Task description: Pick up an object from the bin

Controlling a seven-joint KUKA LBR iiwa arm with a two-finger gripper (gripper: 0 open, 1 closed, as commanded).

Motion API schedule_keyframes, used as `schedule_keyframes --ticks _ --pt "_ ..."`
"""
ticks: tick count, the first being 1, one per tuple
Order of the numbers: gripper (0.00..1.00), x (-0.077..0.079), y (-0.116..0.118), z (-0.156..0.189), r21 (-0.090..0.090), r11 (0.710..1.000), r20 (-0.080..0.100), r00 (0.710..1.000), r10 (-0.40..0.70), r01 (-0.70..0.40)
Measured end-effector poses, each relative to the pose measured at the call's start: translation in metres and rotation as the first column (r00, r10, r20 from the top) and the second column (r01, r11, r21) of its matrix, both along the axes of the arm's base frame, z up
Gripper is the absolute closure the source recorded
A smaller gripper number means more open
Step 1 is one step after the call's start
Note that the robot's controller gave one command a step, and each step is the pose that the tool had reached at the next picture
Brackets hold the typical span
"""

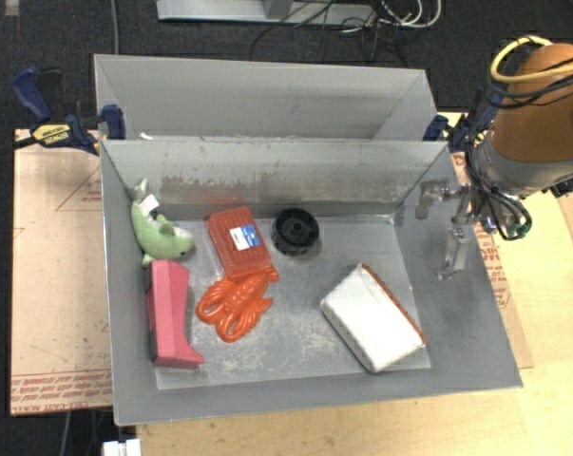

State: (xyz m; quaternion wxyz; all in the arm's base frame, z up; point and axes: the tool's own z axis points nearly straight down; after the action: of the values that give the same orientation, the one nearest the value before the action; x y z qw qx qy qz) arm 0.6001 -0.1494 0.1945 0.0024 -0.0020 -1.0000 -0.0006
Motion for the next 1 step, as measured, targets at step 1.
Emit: schedule_keyframes --ticks 1 --pt "0.0 0.0015 0.001 0.0053 -0.001 1.0 0.008 1.0 0.004 -0.004"
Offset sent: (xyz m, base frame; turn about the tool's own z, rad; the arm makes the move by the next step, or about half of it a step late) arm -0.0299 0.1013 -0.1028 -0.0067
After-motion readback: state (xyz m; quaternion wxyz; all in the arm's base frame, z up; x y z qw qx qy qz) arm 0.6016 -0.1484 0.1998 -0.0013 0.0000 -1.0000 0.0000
